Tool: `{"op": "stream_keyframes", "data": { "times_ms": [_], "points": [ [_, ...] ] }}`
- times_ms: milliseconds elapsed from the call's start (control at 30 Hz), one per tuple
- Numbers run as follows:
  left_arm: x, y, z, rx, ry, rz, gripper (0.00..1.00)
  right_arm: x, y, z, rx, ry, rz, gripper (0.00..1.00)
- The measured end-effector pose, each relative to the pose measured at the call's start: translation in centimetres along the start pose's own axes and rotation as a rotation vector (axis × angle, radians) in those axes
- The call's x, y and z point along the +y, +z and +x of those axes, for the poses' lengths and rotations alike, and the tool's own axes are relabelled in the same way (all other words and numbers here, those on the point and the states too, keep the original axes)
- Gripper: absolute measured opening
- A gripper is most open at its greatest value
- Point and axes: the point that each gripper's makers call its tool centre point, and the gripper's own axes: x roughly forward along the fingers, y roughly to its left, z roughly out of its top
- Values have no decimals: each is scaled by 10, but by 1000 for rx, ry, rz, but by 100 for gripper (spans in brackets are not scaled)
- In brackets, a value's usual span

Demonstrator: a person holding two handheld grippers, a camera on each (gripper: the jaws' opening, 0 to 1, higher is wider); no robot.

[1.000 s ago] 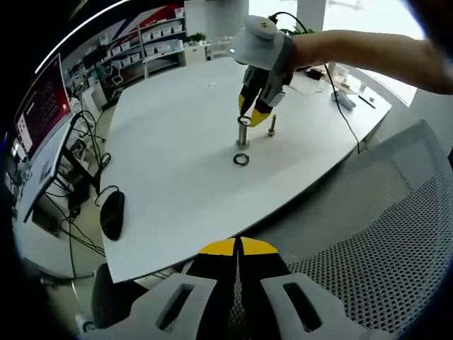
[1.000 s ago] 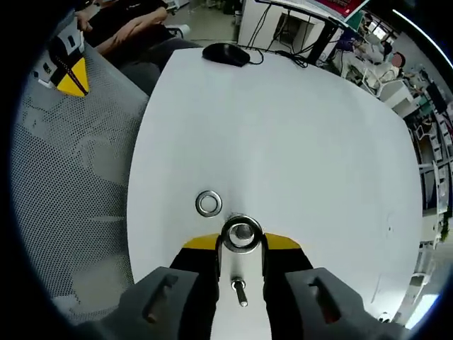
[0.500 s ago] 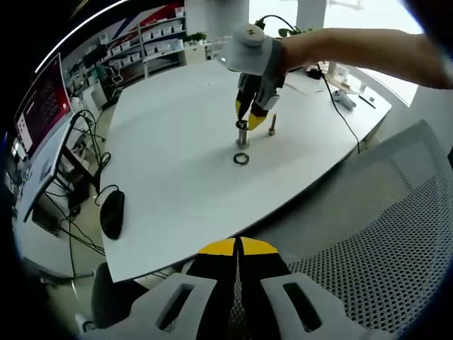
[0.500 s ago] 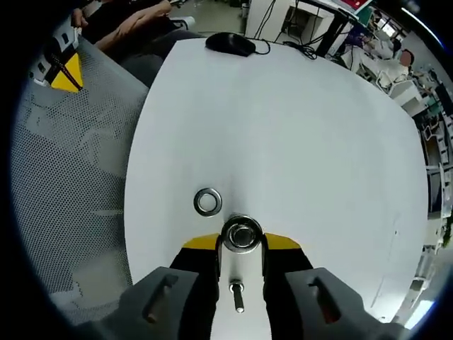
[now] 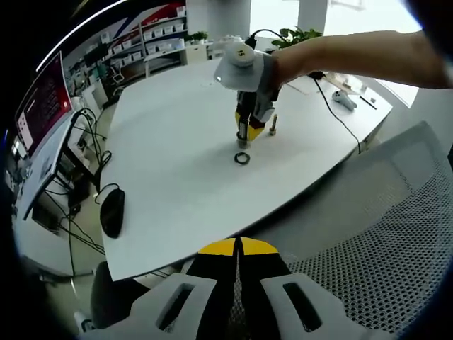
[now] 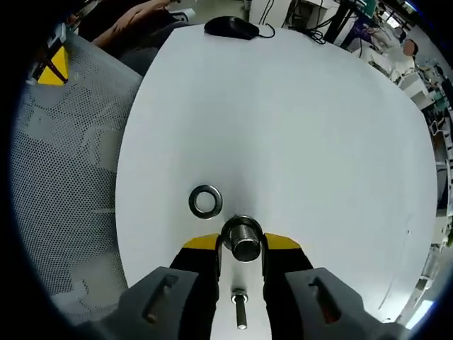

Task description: Place the washer onto the threaded stud by aligning its center hole with the stud, sliding it down to the base, and recovering from edge contact or off-axis alignment until the washer reaches the visible bottom stop.

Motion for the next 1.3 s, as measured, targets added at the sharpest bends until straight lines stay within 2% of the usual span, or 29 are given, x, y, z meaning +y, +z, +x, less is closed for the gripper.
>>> {"op": "stream_keyframes", "data": {
  "times_ms": [267, 333, 400, 533, 800, 1067, 1300],
  "points": [
    [1, 0, 0, -2, 3, -4, 0, 4, -2, 5, 9, -2, 0, 24],
    [1, 1, 0, -2, 3, -4, 0, 4, 1, 4, -15, -17, -24, 30],
    [0, 1, 0, -3, 4, -4, 0, 7, 0, 2, -15, -17, -3, 37],
    [0, 1, -1, -2, 4, -3, 0, 5, 2, -2, -46, -31, 18, 43],
    [1, 1, 0, -2, 5, -3, 0, 13, 16, -25, -161, -36, 81, 44],
    [1, 1, 0, -4, 5, -3, 0, 23, 29, -45, -242, -53, 75, 44],
    [1, 2, 0, -7, 4, -2, 0, 36, 40, -55, -284, -44, 60, 43]
  ]
}}
